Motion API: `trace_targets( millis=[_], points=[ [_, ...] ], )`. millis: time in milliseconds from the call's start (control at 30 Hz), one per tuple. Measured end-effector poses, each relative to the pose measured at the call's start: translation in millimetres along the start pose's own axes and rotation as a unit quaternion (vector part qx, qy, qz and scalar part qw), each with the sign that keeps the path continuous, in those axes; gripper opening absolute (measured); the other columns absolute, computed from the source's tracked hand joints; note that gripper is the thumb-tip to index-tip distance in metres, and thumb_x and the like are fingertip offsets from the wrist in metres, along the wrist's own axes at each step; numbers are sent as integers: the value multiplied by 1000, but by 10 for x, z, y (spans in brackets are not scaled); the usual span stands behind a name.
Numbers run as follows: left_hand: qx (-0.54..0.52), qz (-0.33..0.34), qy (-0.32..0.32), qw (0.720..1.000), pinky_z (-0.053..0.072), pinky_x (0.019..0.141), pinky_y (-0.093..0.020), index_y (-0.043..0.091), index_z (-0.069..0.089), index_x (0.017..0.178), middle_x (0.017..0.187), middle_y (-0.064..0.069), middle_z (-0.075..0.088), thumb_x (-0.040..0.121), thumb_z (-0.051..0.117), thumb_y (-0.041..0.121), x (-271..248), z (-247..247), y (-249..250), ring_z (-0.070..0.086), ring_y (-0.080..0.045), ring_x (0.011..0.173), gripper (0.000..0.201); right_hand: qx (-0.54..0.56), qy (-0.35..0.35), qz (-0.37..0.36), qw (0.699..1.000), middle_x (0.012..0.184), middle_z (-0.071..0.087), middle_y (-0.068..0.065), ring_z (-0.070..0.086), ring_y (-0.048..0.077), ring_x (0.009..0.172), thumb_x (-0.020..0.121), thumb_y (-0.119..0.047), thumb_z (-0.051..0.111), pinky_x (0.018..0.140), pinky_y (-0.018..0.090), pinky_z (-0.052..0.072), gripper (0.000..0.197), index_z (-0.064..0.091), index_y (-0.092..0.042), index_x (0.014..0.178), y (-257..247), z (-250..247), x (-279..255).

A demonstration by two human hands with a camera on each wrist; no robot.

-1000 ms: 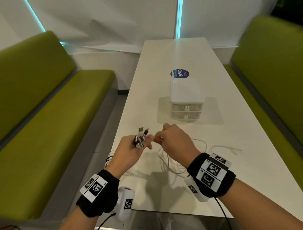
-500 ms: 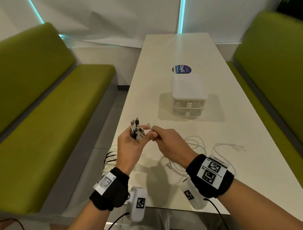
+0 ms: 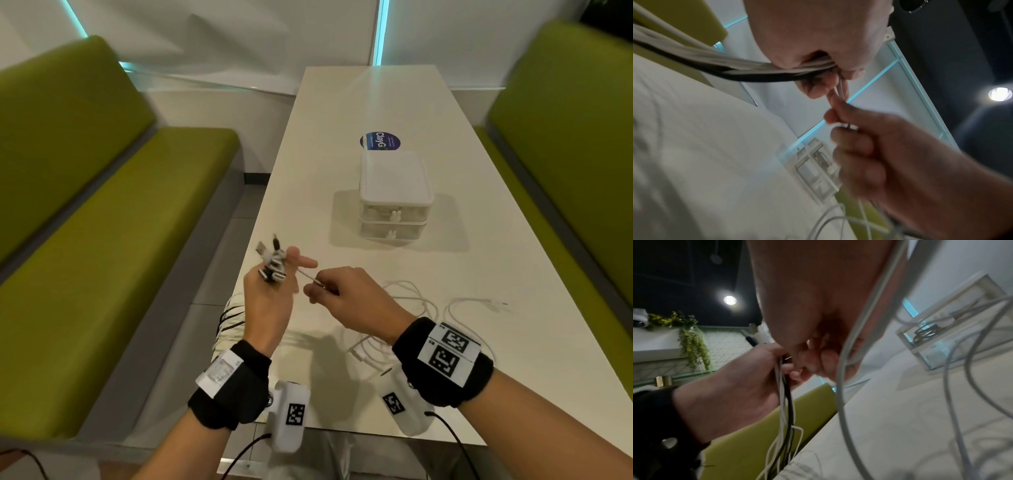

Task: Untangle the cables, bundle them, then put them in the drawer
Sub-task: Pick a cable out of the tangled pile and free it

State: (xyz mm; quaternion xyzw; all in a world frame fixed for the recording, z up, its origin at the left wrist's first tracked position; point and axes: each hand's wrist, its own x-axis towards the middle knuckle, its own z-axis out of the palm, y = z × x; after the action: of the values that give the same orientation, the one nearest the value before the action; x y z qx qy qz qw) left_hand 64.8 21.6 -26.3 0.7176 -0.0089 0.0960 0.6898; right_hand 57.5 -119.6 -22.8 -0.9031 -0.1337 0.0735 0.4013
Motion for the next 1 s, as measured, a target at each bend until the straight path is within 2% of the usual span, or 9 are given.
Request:
trace_targets(
  millis=[133,267,367,500,600,700,833,900,1000],
  points=[
    [-94,48,8,994,55,77,-30,4,58,74,59,-5,61,101,41,30,199,-170,122,69,-29,70,41,18,-88,57,994,51,56,-8,52,21,36,98,-40,53,42,26,43,31,63,-20,76,157,-146,-72],
    [-168,-12,3,986,57,68,-35,9,49,75,51,3,33,101,40,36,285,-344,229,46,-17,42,39,-66,-91,29,993,46,52,-13,47,5,41,95,-50,53,51,20,37,40,66,-19,75,268,-245,-103],
    [-146,-2,-19,989,38,44,-23,14,52,69,50,7,26,96,47,43,281,-385,288,24,-9,41,40,-116,-89,33,989,52,52,-10,49,6,51,92,-57,51,55,22,36,48,66,-19,68,307,-299,-112],
    [-96,42,-32,994,13,41,-25,20,59,67,53,1,21,91,52,48,319,-406,490,12,-13,47,38,-133,-82,58,986,40,49,-12,44,5,42,88,-63,53,49,16,31,55,63,-18,60,355,-428,-122],
    [-61,113,-15,992,21,40,-21,17,68,81,50,9,34,86,59,52,388,-436,749,25,-6,41,36,-119,-34,64,990,39,44,-9,38,7,41,88,-65,51,49,17,31,62,55,-16,51,411,-540,-124],
    [-46,140,-34,988,41,52,-8,-1,70,101,58,17,62,87,69,24,430,-289,803,53,7,51,28,-130,24,43,990,45,35,0,32,15,46,93,-62,45,52,30,30,68,34,-9,51,382,-572,-123],
    [172,140,-152,963,52,71,-18,7,78,79,93,3,76,90,67,12,230,86,524,67,8,77,16,-165,56,46,984,46,35,2,37,24,47,100,-50,39,52,34,26,64,30,-12,50,298,-495,-86],
    [239,138,-186,943,52,65,-25,13,79,89,93,-2,77,92,65,20,137,252,326,71,-8,77,16,-207,83,40,974,54,42,5,49,32,56,101,-44,39,55,34,28,55,46,-11,57,338,-446,-95],
    [357,154,-206,898,50,63,-38,14,75,90,80,-9,74,91,55,30,27,435,186,68,-29,79,25,-275,57,100,955,83,56,11,61,35,84,98,-34,40,62,31,34,31,61,-12,96,324,-416,-153]
  ],
)
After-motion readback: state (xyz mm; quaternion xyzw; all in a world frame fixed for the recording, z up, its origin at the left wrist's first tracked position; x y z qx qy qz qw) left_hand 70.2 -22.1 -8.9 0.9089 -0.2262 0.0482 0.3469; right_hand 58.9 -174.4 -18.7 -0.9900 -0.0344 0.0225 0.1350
